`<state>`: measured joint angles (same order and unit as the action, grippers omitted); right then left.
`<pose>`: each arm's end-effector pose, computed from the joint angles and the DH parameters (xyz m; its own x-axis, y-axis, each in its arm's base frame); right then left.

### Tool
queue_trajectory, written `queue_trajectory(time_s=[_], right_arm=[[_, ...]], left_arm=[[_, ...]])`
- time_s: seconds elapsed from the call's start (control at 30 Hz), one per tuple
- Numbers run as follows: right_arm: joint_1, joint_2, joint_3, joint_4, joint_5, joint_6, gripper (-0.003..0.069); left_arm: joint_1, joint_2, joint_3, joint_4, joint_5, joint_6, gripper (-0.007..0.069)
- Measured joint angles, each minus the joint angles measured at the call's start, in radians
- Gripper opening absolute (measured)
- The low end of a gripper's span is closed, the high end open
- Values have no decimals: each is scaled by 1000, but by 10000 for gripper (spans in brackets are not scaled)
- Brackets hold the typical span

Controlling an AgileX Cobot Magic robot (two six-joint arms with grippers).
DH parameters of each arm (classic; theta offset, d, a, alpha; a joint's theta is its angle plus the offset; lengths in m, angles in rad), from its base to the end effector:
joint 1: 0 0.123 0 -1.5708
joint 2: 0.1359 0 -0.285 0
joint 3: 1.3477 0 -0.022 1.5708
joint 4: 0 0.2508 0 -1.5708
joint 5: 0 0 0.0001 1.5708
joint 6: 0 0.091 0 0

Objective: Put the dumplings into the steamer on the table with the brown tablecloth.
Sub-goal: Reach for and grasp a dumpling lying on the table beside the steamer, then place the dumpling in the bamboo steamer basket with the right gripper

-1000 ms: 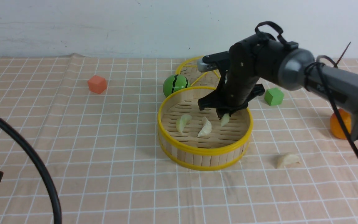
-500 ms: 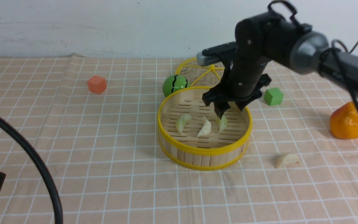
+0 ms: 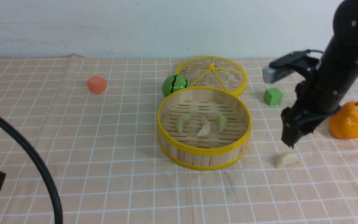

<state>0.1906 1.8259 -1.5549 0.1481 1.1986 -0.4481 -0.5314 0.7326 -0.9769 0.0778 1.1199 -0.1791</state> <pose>0.3671 0.0836 0.2738 -0.8081 -0.5431 -0.2281 -0.5670 0.8221 0.0513 0.0980 -0.0502 0.3786 -0.6712 0.2272 -0.7056 0.3697 0.9276 -0.0531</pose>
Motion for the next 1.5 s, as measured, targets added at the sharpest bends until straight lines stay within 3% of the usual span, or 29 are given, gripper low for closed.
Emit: queue_trajectory(time_s=[0.1, 0.37, 0.7, 0.8, 0.9, 0.93, 0.97, 1.03, 1.23, 1.5], right_arm=[[-30, 19, 121, 1, -131, -122, 563], [-30, 139, 153, -19, -293, -250, 563], [-30, 182, 153, -54, -442, -276, 534], [-30, 183, 153, -39, -443, -277, 489], [-30, 183, 153, -27, -428, -278, 350], [-30, 183, 153, -27, -426, -278, 340], [-30, 183, 153, -27, -418, -278, 253], [-30, 183, 153, -27, -414, -278, 225], [-30, 183, 117, -25, -368, -208, 230], [21, 178, -134, 36, -118, -72, 230]], left_arm=[[0, 0, 0, 0, -1, 0, -11], [0, 0, 0, -1, 0, 0, -11], [0, 0, 0, -13, 0, 0, -11], [0, 0, 0, -14, 0, 0, -11], [0, 0, 0, -14, 0, -1, -11], [0, 0, 0, -14, 0, -1, -11], [0, 0, 0, -14, 0, -1, -11], [0, 0, 0, -14, 0, -1, -11], [0, 0, 0, -14, 0, -1, -11], [0, 0, 0, -14, 1, -1, -11]])
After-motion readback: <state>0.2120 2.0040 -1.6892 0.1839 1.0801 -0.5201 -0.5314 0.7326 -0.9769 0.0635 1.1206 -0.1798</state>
